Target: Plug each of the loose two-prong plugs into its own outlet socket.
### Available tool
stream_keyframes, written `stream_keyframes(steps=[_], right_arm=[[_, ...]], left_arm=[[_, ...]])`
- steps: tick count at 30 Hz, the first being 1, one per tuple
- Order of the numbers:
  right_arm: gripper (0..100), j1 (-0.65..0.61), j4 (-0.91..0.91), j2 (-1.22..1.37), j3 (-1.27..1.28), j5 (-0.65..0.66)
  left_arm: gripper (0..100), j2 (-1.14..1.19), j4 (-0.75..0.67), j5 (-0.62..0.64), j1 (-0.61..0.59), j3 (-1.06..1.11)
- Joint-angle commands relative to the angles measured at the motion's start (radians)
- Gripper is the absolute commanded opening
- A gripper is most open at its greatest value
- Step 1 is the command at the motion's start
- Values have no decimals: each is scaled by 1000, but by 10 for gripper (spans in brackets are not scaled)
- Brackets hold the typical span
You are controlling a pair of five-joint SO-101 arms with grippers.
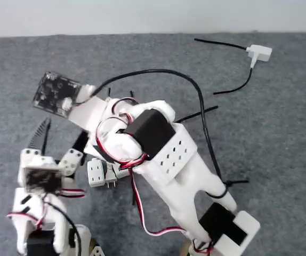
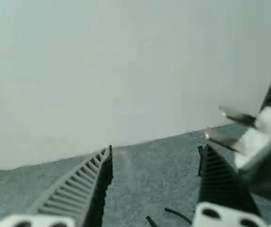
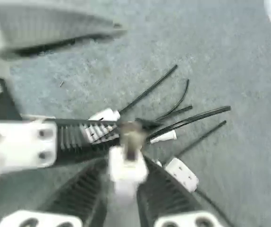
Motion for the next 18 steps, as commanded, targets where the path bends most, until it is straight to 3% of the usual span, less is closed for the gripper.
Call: stream_keyframes(steps=[1, 10, 18], right_arm=[[8, -8, 38, -54, -15, 6], [9, -4, 38, -53, -11, 5], [9, -4, 36, -48, -11, 5]], left_arm=[[298, -11, -20, 9, 6, 16], [298, -11, -20, 8, -5, 4], [298, -11, 106, 49, -121, -260]])
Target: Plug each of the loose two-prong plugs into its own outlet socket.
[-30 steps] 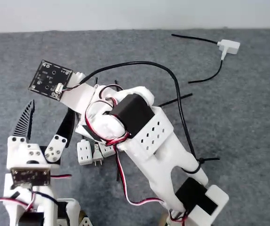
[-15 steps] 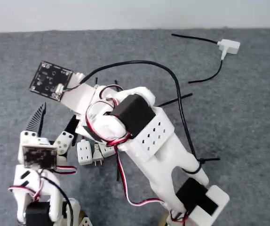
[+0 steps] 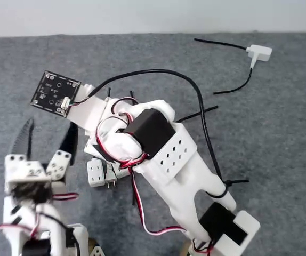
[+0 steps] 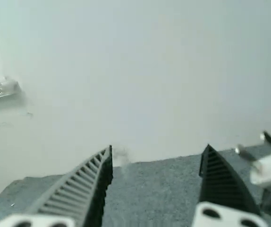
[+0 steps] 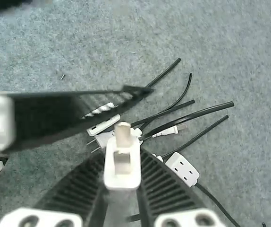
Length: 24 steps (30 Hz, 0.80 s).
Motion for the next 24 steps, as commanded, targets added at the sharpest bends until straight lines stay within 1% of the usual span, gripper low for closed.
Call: stream_keyframes(steps=[1, 5, 7, 12, 16, 20, 24], right_arm=[[9, -5, 36, -47, -9, 2], [9, -5, 36, -44, -9, 2], [9, -5, 36, -44, -9, 2], [9, -7, 36, -44, -9, 0], [9, -10, 38, -47, -9, 0], [9, -10, 39, -51, -9, 0], [9, -12, 39, -54, 11, 0]], left_arm=[[298, -11, 103, 38, -23, -177], [298, -11, 160, 38, -28, -266], [298, -11, 186, 40, -9, -285], [298, -11, 216, 34, 101, -283], [298, -11, 181, 32, 138, -217], [298, -11, 104, 18, 130, -127], [298, -11, 84, 3, 130, -77]])
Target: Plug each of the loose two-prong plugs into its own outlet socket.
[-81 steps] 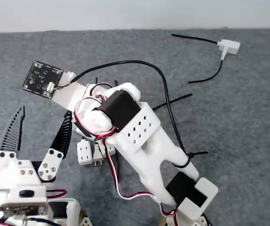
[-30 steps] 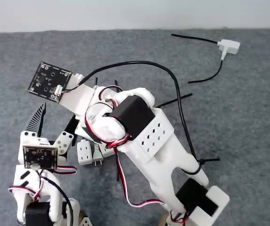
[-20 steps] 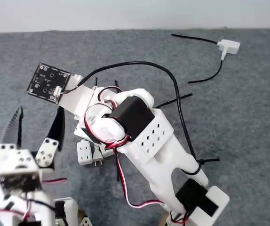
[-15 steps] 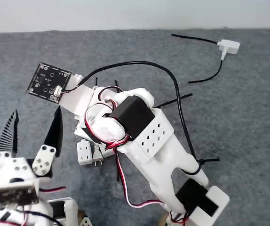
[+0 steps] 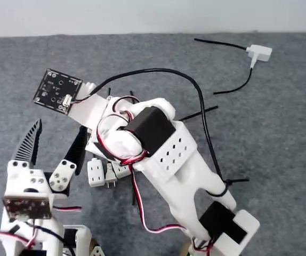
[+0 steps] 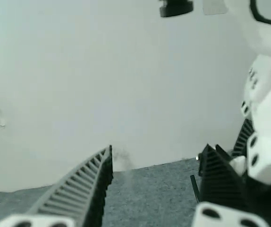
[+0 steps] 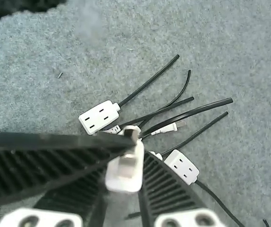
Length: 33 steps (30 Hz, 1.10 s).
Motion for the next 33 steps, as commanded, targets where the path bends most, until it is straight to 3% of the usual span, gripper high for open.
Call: stream_keyframes(steps=[1, 33], right_arm=[[9, -13, 39, -56, 20, 3], [9, 21, 36, -76, -60, 5]], left_arm=[[298, -9, -35, -20, 6, 45], [298, -9, 17, -18, 14, 163]])
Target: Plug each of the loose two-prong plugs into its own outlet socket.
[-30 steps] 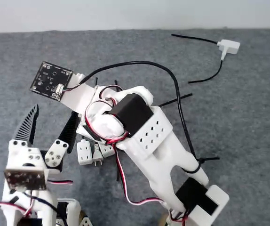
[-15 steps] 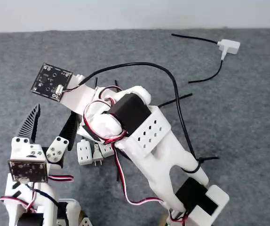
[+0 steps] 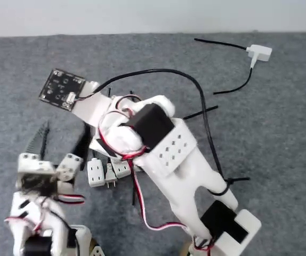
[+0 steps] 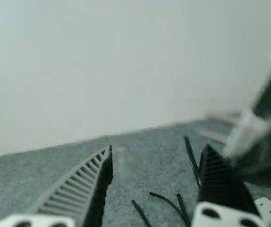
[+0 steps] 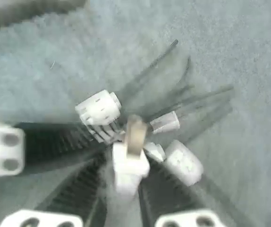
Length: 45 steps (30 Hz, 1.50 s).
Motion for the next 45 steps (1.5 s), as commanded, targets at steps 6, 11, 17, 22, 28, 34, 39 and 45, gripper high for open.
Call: stream_keyframes(steps=[6, 11, 17, 22, 28, 34, 39, 45], right_arm=[[9, -1, 36, -119, -91, 6], [9, 1, 38, -119, -91, 6], [9, 1, 38, -119, -80, 6], [9, -2, 36, -124, -9, 5], [9, -2, 35, -125, -3, 5], [9, -19, 36, -130, 2, 6], [9, -33, 38, -130, 2, 5], [9, -33, 39, -130, 3, 5]], left_arm=[[298, -9, 44, -8, 12, 10], [298, -11, 38, -8, 3, -1], [298, -11, 74, 29, -94, -246], [298, -11, 100, 34, 0, -341], [298, -11, 100, 21, 87, -410], [298, -9, 80, 20, 135, -372], [298, -9, -3, 18, 129, -249], [298, -9, -12, -2, 120, -206]])
